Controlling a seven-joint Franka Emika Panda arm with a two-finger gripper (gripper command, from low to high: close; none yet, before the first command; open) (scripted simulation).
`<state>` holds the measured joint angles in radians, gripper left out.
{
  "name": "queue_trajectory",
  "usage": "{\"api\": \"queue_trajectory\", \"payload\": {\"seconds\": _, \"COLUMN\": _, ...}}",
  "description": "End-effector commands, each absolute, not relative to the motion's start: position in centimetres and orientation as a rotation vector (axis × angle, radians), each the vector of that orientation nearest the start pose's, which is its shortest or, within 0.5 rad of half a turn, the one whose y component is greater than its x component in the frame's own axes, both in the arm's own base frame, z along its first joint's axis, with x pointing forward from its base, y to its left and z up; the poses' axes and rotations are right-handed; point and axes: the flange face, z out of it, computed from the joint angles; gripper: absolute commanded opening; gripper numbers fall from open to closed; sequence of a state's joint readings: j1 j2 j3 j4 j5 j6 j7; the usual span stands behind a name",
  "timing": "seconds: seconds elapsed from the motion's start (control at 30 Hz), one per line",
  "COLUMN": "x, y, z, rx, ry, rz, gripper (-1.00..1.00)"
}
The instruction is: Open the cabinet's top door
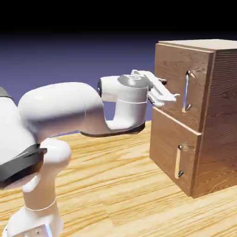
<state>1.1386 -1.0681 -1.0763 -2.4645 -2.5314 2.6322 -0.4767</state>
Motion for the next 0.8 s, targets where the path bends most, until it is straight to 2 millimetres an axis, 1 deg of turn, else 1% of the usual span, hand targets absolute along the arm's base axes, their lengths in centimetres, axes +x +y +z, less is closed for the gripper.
{"api": "queue_trajectory", "payload": {"seconds": 0.0, "x": 42.8, "y": -2.6, "z": 50.5, "rx": 0.72, "ry": 1.512, "rz": 0.746, "gripper": 1.0}}
{"api": "queue_trajectory", "payload": {"seconds": 0.1, "x": 44.0, "y": -2.8, "z": 49.2, "rx": 0.593, "ry": 1.505, "rz": 0.669, "gripper": 1.0}}
{"api": "queue_trajectory", "payload": {"seconds": 0.17, "x": 44.2, "y": -2.8, "z": 49.0, "rx": 0.574, "ry": 1.503, "rz": 0.657, "gripper": 1.0}}
{"api": "queue_trajectory", "payload": {"seconds": 0.3, "x": 48.5, "y": -2.6, "z": 49.0, "rx": 0.575, "ry": 1.503, "rz": 0.658, "gripper": 1.0}}
{"api": "queue_trajectory", "payload": {"seconds": 0.33, "x": 49.2, "y": -2.6, "z": 49.0, "rx": 0.574, "ry": 1.503, "rz": 0.657, "gripper": 1.0}}
{"api": "queue_trajectory", "payload": {"seconds": 0.37, "x": 49.2, "y": -2.6, "z": 49.0, "rx": 0.574, "ry": 1.503, "rz": 0.657, "gripper": -1.0}}
{"api": "queue_trajectory", "payload": {"seconds": 0.4, "x": 49.2, "y": -2.6, "z": 49.0, "rx": 0.574, "ry": 1.503, "rz": 0.657, "gripper": -1.0}}
{"api": "queue_trajectory", "payload": {"seconds": 0.53, "x": 46.1, "y": -1.0, "z": 49.0, "rx": 0.649, "ry": 1.463, "rz": 0.576, "gripper": -1.0}}
{"api": "queue_trajectory", "payload": {"seconds": 0.77, "x": 40.8, "y": 2.5, "z": 49.0, "rx": 0.778, "ry": 1.383, "rz": 0.428, "gripper": -1.0}}
